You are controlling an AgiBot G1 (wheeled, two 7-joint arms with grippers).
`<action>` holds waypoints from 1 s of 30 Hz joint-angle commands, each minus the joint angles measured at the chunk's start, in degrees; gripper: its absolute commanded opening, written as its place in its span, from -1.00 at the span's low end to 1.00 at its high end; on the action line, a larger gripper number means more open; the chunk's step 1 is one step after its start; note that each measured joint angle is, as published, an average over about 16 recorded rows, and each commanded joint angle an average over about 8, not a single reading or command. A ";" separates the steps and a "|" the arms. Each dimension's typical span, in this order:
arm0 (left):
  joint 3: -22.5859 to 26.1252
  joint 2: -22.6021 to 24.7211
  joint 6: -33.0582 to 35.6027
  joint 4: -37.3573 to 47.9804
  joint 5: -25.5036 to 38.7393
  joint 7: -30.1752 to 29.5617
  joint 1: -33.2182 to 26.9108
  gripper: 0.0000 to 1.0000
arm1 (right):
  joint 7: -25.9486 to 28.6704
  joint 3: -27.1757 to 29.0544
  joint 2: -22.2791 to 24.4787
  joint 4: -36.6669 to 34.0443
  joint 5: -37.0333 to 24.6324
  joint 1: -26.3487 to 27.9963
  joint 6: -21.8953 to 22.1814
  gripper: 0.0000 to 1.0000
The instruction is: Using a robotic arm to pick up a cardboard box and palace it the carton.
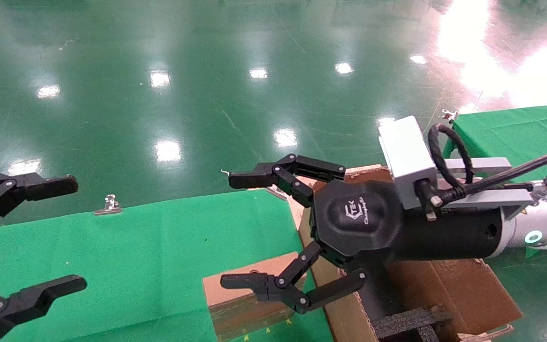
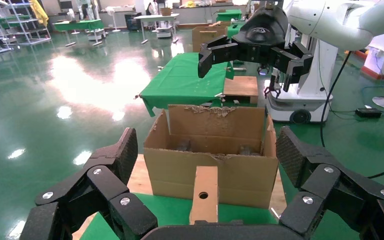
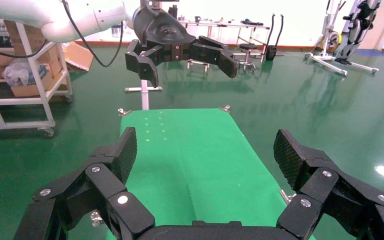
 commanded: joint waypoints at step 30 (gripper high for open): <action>0.01 0.00 0.00 0.00 0.00 0.00 0.00 -1.00 | 3.51 -27.11 -8.63 -8.14 -34.20 24.55 -5.21 1.00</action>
